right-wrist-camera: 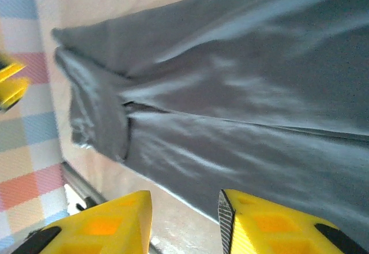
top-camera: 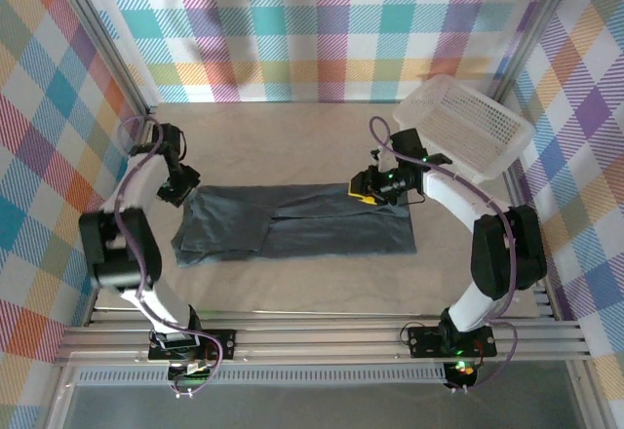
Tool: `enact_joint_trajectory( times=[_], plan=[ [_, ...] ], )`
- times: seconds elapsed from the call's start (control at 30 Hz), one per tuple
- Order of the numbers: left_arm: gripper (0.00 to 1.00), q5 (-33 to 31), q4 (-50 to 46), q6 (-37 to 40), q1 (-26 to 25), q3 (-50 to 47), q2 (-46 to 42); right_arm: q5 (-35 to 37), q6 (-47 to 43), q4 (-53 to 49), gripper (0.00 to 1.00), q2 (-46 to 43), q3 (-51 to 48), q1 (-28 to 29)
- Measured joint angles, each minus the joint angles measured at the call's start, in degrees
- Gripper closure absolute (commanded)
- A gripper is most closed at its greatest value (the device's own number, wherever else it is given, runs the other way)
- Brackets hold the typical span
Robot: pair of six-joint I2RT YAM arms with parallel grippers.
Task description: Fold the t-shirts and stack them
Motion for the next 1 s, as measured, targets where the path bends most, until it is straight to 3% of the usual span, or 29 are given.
enact_joint_trajectory(
  times=[0.1,0.17,0.3,0.47,0.63,0.77,1.0],
  plan=[
    [0.73,1.75,1.55,-6.43,-3.76,-8.72,-9.03,5.42,-2.43,-5.51,0.64,3.74,4.02,-1.90],
    [0.73,3.06,2.64,-10.99,-7.98,-12.92,-10.08,9.81,-4.26,-9.31,0.65,7.54,7.78,-2.62],
    [0.73,5.60,5.20,-20.85,-14.25,-18.05,-6.21,18.40,-8.11,-15.69,0.65,16.39,15.76,-3.39],
    [0.74,5.42,6.21,-26.73,-13.79,-14.29,2.84,25.35,-11.04,-20.63,0.65,24.20,21.64,-3.37],
    [0.76,5.51,4.46,-26.86,-12.87,-1.64,14.99,28.39,-11.39,-24.30,0.65,26.99,22.60,-3.37],
    [0.76,6.69,2.56,-24.48,-12.28,9.27,22.51,29.22,-9.25,-24.81,0.65,24.33,18.29,-2.95],
    [0.76,9.70,0.52,-16.70,-14.43,46.03,45.27,27.56,-0.68,-25.73,0.64,16.70,5.64,4.66]
  ],
)
